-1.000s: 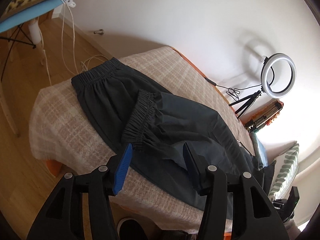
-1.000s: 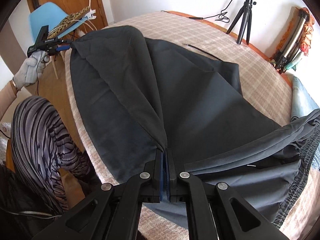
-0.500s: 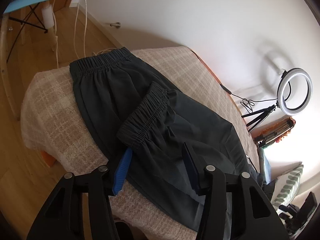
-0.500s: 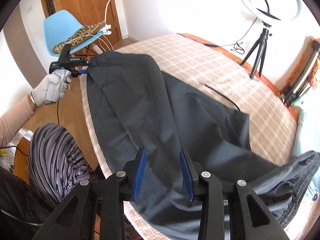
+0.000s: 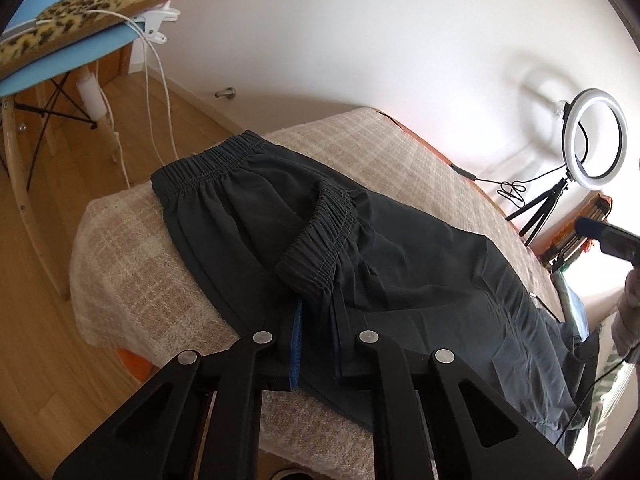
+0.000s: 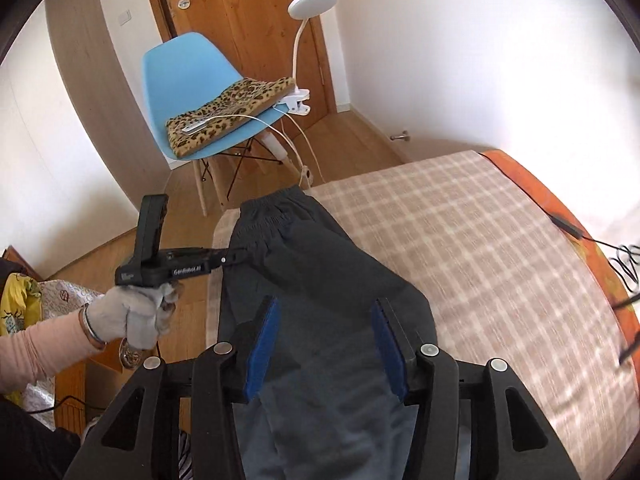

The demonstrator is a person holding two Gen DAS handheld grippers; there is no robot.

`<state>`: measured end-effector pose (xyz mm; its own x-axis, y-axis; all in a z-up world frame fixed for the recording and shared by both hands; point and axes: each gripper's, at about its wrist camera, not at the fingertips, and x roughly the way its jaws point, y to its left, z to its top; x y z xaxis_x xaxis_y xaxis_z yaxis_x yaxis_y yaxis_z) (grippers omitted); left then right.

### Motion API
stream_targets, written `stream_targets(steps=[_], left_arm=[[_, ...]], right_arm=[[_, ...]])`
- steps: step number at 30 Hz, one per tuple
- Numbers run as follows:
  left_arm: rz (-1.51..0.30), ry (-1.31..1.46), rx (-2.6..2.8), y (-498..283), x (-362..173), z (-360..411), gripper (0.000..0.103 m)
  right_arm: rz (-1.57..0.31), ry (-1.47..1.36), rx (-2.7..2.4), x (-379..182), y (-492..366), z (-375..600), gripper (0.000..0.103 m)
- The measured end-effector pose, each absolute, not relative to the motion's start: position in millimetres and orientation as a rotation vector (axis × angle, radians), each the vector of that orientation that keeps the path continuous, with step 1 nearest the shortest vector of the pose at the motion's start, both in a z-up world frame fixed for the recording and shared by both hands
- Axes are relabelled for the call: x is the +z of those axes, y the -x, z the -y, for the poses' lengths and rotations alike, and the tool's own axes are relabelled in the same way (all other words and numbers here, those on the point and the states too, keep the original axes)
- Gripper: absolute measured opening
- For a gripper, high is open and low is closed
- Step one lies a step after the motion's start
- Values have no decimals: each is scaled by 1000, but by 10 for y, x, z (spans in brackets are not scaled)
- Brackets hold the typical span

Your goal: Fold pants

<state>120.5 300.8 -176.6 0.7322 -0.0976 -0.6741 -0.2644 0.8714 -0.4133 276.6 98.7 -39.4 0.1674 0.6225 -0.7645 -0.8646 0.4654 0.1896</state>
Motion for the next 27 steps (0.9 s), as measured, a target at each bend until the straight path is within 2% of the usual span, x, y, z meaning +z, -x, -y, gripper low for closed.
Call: stream_targets(steps=[7,10,16,18,19,21,22,23,27], left_arm=[[-741,446,86,-1207,-1771,-2998,9],[-736,449,75,-1195,-1784,-3019,9],[-739,404,63,-1206,-1792,-3015,9],[-736,409,58,-1206,-1787,-3031,9],[-733,413,57,-1202,-1781,-3046,9],[-725,424,55,-1190,-1767,-3082,8],[-721,430,56,-1182,-1758,-3106,8],[-715,439,57,-1173,-1746,-3130,8],[-693,434,77,-1142,-1665,-3243,8]], right_arm=[[-984,345,1176,-891,-3216,-1920,52],[-1035,359,1202,-1162,-3324,-2207,57],[-1104,401,1200,-1605,-3507,-2606,57],[-1127,411,1214,-1690,-3525,-2653,46],[-1135,422,1227,-1710,-3509,-2673,32],[-1124,459,1244,-1714,-3436,-2698,22],[-1114,469,1266,-1692,-3389,-2701,6],[-1104,480,1280,-1682,-3346,-2715,1],[-1033,487,1264,-1500,-3261,-2759,0]])
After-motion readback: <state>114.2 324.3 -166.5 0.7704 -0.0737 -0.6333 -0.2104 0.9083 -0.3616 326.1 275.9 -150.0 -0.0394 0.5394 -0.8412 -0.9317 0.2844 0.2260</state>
